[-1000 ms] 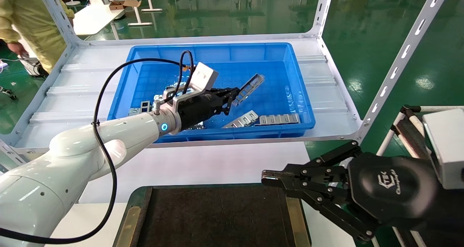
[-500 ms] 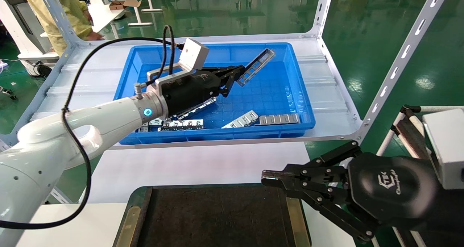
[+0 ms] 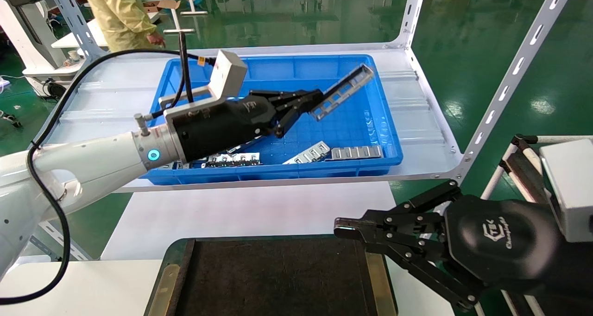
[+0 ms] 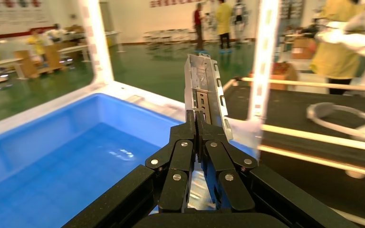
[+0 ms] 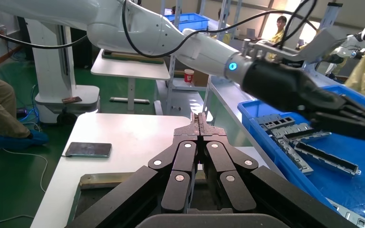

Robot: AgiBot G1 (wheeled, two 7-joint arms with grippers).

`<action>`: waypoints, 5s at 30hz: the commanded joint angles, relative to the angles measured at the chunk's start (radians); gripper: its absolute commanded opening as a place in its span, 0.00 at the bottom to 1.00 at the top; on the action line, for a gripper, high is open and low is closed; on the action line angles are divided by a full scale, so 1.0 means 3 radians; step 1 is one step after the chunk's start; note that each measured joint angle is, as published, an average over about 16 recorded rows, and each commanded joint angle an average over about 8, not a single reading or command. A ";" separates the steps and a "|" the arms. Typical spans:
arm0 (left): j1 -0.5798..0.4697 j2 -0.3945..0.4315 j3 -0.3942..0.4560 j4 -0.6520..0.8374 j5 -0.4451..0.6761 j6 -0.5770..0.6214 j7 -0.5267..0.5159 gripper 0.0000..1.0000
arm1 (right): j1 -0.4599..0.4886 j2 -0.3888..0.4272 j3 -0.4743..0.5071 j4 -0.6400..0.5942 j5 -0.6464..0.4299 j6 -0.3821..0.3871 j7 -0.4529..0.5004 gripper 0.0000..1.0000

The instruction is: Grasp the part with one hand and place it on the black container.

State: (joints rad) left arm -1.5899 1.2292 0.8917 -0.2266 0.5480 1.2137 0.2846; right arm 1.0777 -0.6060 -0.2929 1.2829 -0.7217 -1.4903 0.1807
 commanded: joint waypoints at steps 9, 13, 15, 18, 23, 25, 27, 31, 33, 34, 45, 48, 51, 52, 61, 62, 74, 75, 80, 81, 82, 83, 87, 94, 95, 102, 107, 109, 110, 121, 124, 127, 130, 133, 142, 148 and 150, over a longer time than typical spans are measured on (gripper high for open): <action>0.0252 -0.0212 0.0019 -0.0300 -0.0029 0.0428 -0.0086 0.00 | 0.0000 0.0001 -0.0002 0.0000 0.0001 0.0001 -0.0001 0.00; 0.0414 -0.0329 0.0031 -0.0538 -0.0036 0.0466 -0.0131 0.00 | 0.0001 0.0001 -0.0003 0.0000 0.0002 0.0001 -0.0001 0.00; 0.0504 -0.0390 0.0036 -0.0676 -0.0041 0.0461 -0.0151 0.00 | 0.0001 0.0001 -0.0003 0.0000 0.0002 0.0001 -0.0002 0.00; 0.0657 -0.0491 0.0038 -0.0917 -0.0059 0.0412 -0.0187 0.00 | 0.0001 0.0002 -0.0004 0.0000 0.0003 0.0002 -0.0002 0.00; 0.0960 -0.0681 0.0039 -0.1403 -0.0095 0.0210 -0.0260 0.00 | 0.0001 0.0002 -0.0005 0.0000 0.0003 0.0002 -0.0002 0.00; 0.1095 -0.0763 0.0040 -0.1625 -0.0115 0.0083 -0.0311 0.00 | 0.0001 0.0002 -0.0005 0.0000 0.0003 0.0002 -0.0003 0.00; 0.1238 -0.0846 0.0047 -0.1852 -0.0128 -0.0066 -0.0364 0.00 | 0.0001 0.0002 -0.0005 0.0000 0.0004 0.0002 -0.0003 0.00; 0.1547 -0.1008 0.0067 -0.2311 -0.0138 -0.0445 -0.0454 0.00 | 0.0001 0.0003 -0.0006 0.0000 0.0004 0.0003 -0.0003 0.00; 0.1705 -0.1082 0.0081 -0.2524 -0.0132 -0.0653 -0.0479 0.00 | 0.0001 0.0003 -0.0007 0.0000 0.0005 0.0003 -0.0003 0.00; 0.1784 -0.1115 0.0087 -0.2625 -0.0129 -0.0759 -0.0489 0.00 | 0.0001 0.0003 -0.0007 0.0000 0.0005 0.0003 -0.0003 0.00; 0.2522 -0.1259 0.0122 -0.3309 -0.0188 -0.1780 -0.0552 0.00 | 0.0002 0.0004 -0.0009 0.0000 0.0006 0.0004 -0.0004 0.00; 0.2706 -0.1242 0.0103 -0.3415 -0.0225 -0.2056 -0.0536 0.00 | 0.0002 0.0004 -0.0009 0.0000 0.0006 0.0004 -0.0005 0.00; 0.2875 -0.1200 0.0059 -0.3498 -0.0268 -0.2324 -0.0499 0.00 | 0.0002 0.0004 -0.0010 0.0000 0.0007 0.0004 -0.0005 0.00; 0.2929 -0.1181 0.0040 -0.3521 -0.0283 -0.2414 -0.0483 0.00 | 0.0002 0.0004 -0.0010 0.0000 0.0007 0.0004 -0.0005 0.00; 0.3302 -0.0908 -0.0169 -0.3656 -0.0385 -0.3103 -0.0339 0.00 | 0.0003 0.0005 -0.0012 0.0000 0.0008 0.0005 -0.0006 0.00; 0.3336 -0.0869 -0.0196 -0.3664 -0.0392 -0.3170 -0.0323 0.00 | 0.0003 0.0005 -0.0012 0.0000 0.0008 0.0005 -0.0006 0.00; 0.3696 -0.0325 -0.0627 -0.3672 -0.0343 -0.3823 -0.0066 0.00 | 0.0003 0.0006 -0.0014 0.0000 0.0010 0.0006 -0.0007 0.00; 0.3724 -0.0277 -0.0674 -0.3670 -0.0328 -0.3866 -0.0042 0.00 | 0.0003 0.0006 -0.0014 0.0000 0.0010 0.0006 -0.0007 0.00; 0.3847 -0.0043 -0.0905 -0.3630 -0.0215 -0.4016 0.0094 0.00 | 0.0003 0.0006 -0.0015 0.0000 0.0011 0.0007 -0.0008 0.00; 0.3867 0.0003 -0.0951 -0.3614 -0.0188 -0.4033 0.0122 0.00 | 0.0003 0.0006 -0.0016 0.0000 0.0011 0.0007 -0.0008 0.00; 0.3884 0.0047 -0.0995 -0.3596 -0.0162 -0.4043 0.0148 0.00 | 0.0003 0.0006 -0.0016 0.0000 0.0011 0.0007 -0.0008 0.00; 0.3900 0.0092 -0.1041 -0.3573 -0.0136 -0.4050 0.0174 0.00 | 0.0004 0.0007 -0.0016 0.0000 0.0011 0.0007 -0.0008 0.00; 0.3942 0.0262 -0.1219 -0.3463 -0.0039 -0.4023 0.0271 0.00 | 0.0004 0.0007 -0.0017 0.0000 0.0011 0.0007 -0.0008 0.00; 0.3961 0.0411 -0.1415 -0.3273 0.0001 -0.3853 0.0359 0.00 | 0.0004 0.0007 -0.0018 0.0000 0.0012 0.0008 -0.0009 0.00; 0.3957 0.0419 -0.1425 -0.3251 -0.0009 -0.3842 0.0363 0.00 | 0.0004 0.0007 -0.0018 0.0000 0.0012 0.0008 -0.0009 0.00; 0.3904 0.0443 -0.1393 -0.3146 -0.0108 -0.3890 0.0367 0.00 | 0.0004 0.0008 -0.0019 0.0000 0.0013 0.0008 -0.0010 0.00; 0.3857 0.0446 -0.1313 -0.3096 -0.0174 -0.3965 0.0348 0.00 | 0.0004 0.0008 -0.0020 0.0000 0.0014 0.0009 -0.0010 0.00; 0.3837 0.0446 -0.1280 -0.3077 -0.0193 -0.3992 0.0341 0.00 | 0.0005 0.0008 -0.0020 0.0000 0.0014 0.0009 -0.0010 0.00; 0.3826 0.0446 -0.1264 -0.3067 -0.0200 -0.4005 0.0337 0.00 | 0.0005 0.0008 -0.0021 0.0000 0.0014 0.0009 -0.0010 0.00; 0.3752 0.0437 -0.1140 -0.2999 -0.0234 -0.4103 0.0291 0.41 | 0.0005 0.0009 -0.0023 0.0000 0.0015 0.0010 -0.0011 0.43; 0.3746 0.0435 -0.1124 -0.2996 -0.0231 -0.4114 0.0279 0.78 | 0.0005 0.0009 -0.0023 0.0000 0.0016 0.0010 -0.0012 0.80; 0.3740 0.0434 -0.1114 -0.3000 -0.0226 -0.4123 0.0268 1.00 | 0.0005 0.0010 -0.0024 0.0000 0.0016 0.0010 -0.0012 1.00; 0.3734 0.0433 -0.1107 -0.3014 -0.0221 -0.4133 0.0255 1.00 | 0.0005 0.0010 -0.0024 0.0000 0.0017 0.0010 -0.0012 1.00; 0.3729 0.0431 -0.1105 -0.3038 -0.0215 -0.4147 0.0240 1.00 | 0.0005 0.0010 -0.0025 0.0000 0.0017 0.0011 -0.0012 1.00; 0.3755 0.0422 -0.1172 -0.3182 -0.0154 -0.4184 0.0212 1.00 | 0.0006 0.0011 -0.0026 0.0000 0.0018 0.0011 -0.0013 1.00; 0.3847 0.0397 -0.1382 -0.3325 -0.0062 -0.4010 0.0261 1.00 | 0.0006 0.0011 -0.0027 0.0000 0.0019 0.0012 -0.0014 1.00; 0.3871 0.0377 -0.1452 -0.3335 -0.0047 -0.3887 0.0280 1.00 | 0.0006 0.0011 -0.0028 0.0000 0.0019 0.0012 -0.0014 1.00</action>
State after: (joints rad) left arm -0.4368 1.3351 0.4680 -1.2121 0.5261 0.0582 0.3641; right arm 1.0795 -0.6026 -0.3011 1.2828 -0.7161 -1.4867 0.1765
